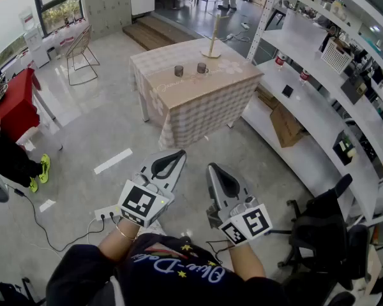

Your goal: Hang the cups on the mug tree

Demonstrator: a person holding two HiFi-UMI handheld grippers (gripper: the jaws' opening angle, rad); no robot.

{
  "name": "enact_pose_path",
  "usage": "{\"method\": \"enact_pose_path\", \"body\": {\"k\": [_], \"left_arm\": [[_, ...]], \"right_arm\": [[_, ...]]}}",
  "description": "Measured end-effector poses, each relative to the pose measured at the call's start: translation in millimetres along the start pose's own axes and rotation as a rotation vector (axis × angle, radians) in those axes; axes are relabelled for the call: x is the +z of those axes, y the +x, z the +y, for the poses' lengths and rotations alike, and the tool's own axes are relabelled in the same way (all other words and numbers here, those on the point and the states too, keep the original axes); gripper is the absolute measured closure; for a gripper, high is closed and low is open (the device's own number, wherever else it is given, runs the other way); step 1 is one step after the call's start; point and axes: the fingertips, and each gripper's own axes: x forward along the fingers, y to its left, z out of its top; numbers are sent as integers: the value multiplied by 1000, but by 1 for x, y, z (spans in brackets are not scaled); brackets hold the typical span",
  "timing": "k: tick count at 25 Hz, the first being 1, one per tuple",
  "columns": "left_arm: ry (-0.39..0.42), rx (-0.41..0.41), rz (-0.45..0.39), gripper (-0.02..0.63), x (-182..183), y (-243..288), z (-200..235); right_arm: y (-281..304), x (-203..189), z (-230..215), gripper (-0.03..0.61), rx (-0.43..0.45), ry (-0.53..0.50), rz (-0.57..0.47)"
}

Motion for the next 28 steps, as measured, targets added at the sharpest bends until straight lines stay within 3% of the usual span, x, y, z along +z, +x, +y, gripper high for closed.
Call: {"method": "enact_pose_path", "body": {"k": [19,28], "left_arm": [[9,37,-3,606,0,-3,3],[-3,-11,-7,606,2,23,22]], "right_arm": [[1,-4,-6,569,7,13,-6],[18,-2,-30,569,-63,22,-18]]}}
